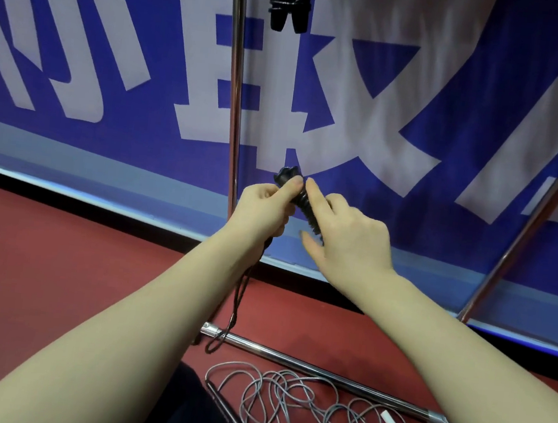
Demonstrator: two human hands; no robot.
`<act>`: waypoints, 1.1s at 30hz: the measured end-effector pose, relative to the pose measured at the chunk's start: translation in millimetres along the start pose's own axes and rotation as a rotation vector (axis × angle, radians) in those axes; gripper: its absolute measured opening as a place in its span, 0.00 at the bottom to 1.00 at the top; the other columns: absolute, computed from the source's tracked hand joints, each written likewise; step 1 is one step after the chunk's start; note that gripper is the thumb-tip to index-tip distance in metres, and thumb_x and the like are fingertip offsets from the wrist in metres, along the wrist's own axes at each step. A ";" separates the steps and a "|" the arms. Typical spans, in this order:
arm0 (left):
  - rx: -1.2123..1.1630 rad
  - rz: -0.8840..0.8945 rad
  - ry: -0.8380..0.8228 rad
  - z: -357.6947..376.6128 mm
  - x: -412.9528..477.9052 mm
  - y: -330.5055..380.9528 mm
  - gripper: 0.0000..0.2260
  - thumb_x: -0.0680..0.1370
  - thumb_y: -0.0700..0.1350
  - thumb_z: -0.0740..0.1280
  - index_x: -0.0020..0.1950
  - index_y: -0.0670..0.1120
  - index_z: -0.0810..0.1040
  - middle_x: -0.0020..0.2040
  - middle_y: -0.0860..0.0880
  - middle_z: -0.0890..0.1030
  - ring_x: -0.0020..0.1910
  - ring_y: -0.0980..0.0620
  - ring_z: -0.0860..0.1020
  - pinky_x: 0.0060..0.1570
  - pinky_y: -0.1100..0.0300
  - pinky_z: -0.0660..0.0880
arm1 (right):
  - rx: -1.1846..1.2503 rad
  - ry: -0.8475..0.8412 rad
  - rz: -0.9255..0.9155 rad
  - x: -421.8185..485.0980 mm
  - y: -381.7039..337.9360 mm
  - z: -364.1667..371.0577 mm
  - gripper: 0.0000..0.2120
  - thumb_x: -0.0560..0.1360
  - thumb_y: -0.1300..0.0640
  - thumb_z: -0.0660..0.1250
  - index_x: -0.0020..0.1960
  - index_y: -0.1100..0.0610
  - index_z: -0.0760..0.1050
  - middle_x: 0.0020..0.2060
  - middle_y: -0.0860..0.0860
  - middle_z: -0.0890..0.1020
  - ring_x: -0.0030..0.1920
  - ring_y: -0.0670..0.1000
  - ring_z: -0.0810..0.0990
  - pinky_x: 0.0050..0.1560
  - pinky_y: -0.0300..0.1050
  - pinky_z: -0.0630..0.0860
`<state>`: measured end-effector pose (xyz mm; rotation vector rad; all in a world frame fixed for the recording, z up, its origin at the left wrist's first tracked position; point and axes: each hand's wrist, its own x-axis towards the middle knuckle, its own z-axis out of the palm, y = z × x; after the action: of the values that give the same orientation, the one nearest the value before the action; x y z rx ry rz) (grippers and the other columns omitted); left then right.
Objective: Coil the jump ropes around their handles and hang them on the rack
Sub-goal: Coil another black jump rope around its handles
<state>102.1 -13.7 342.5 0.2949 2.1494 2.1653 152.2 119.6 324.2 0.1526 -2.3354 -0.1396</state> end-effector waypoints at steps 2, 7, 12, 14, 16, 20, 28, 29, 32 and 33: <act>0.063 0.028 -0.029 -5.6 1.0 -2.2 0.16 0.80 0.51 0.66 0.34 0.46 0.73 0.25 0.56 0.68 0.24 0.57 0.62 0.26 0.64 0.59 | 0.292 -0.253 0.109 3.3 4.4 -12.3 0.31 0.73 0.43 0.67 0.75 0.43 0.64 0.50 0.46 0.78 0.43 0.53 0.79 0.39 0.45 0.72; -0.011 0.056 -0.260 -9.5 -6.5 -1.5 0.24 0.83 0.48 0.60 0.27 0.52 0.78 0.27 0.56 0.67 0.25 0.58 0.60 0.26 0.67 0.59 | 1.183 -0.412 0.470 10.9 27.2 -23.4 0.19 0.74 0.53 0.71 0.64 0.46 0.76 0.46 0.54 0.83 0.40 0.55 0.84 0.47 0.57 0.82; -0.021 0.104 -0.412 -7.2 -11.5 4.2 0.24 0.84 0.48 0.56 0.31 0.55 0.81 0.27 0.57 0.68 0.29 0.58 0.66 0.31 0.64 0.59 | 1.577 -0.714 0.416 10.1 31.5 -31.7 0.26 0.74 0.57 0.72 0.69 0.45 0.72 0.55 0.62 0.80 0.38 0.60 0.83 0.34 0.52 0.80; -0.015 0.103 -0.408 -7.8 -9.7 2.4 0.20 0.84 0.50 0.57 0.35 0.52 0.80 0.28 0.56 0.69 0.30 0.56 0.67 0.32 0.63 0.60 | 1.543 -0.692 0.432 11.8 28.2 -35.3 0.21 0.76 0.59 0.70 0.68 0.49 0.73 0.52 0.62 0.80 0.35 0.55 0.83 0.30 0.48 0.79; 0.001 0.081 -0.371 -10.2 -5.7 -0.9 0.18 0.83 0.51 0.60 0.35 0.48 0.77 0.29 0.53 0.68 0.30 0.55 0.64 0.32 0.63 0.61 | 1.461 -0.616 0.444 13.0 26.0 -36.5 0.14 0.76 0.61 0.70 0.61 0.57 0.77 0.44 0.60 0.81 0.32 0.49 0.81 0.29 0.46 0.79; 0.074 0.022 -0.269 -12.5 -1.6 -3.8 0.19 0.79 0.55 0.66 0.32 0.46 0.75 0.30 0.48 0.67 0.26 0.54 0.61 0.28 0.65 0.63 | 1.323 -0.547 0.397 13.0 27.5 -33.8 0.10 0.75 0.62 0.71 0.56 0.56 0.78 0.35 0.54 0.80 0.30 0.51 0.78 0.33 0.49 0.81; 0.153 0.036 -0.226 -8.3 0.2 -1.8 0.16 0.77 0.54 0.70 0.48 0.40 0.80 0.27 0.53 0.64 0.26 0.54 0.60 0.29 0.63 0.59 | 1.173 -0.391 0.355 15.6 40.2 -28.1 0.13 0.73 0.62 0.72 0.56 0.51 0.78 0.31 0.49 0.78 0.28 0.50 0.78 0.30 0.47 0.77; 0.149 0.035 -0.264 -7.7 -0.5 -1.5 0.12 0.77 0.51 0.71 0.50 0.42 0.80 0.28 0.53 0.64 0.27 0.54 0.60 0.29 0.63 0.58 | 1.182 -0.381 0.366 15.4 42.8 -26.7 0.13 0.73 0.62 0.73 0.56 0.52 0.78 0.31 0.49 0.78 0.28 0.50 0.78 0.31 0.47 0.77; 0.151 0.023 -0.273 -6.0 -0.8 -3.4 0.09 0.78 0.44 0.71 0.56 0.45 0.76 0.27 0.54 0.66 0.27 0.54 0.61 0.27 0.63 0.59 | 1.185 -0.390 0.386 14.2 47.2 -24.3 0.14 0.73 0.61 0.73 0.57 0.52 0.78 0.32 0.49 0.78 0.29 0.51 0.78 0.30 0.47 0.77; 0.157 0.029 -0.261 -5.4 -1.0 -3.8 0.07 0.78 0.44 0.70 0.54 0.45 0.76 0.26 0.55 0.67 0.27 0.54 0.61 0.27 0.63 0.59 | 1.178 -0.395 0.383 13.4 48.0 -23.3 0.14 0.73 0.61 0.73 0.57 0.51 0.78 0.32 0.50 0.78 0.29 0.51 0.78 0.30 0.48 0.78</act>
<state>101.8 -19.1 338.7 0.5869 2.1778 1.8535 156.4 163.7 356.9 0.2540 -2.4676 1.5156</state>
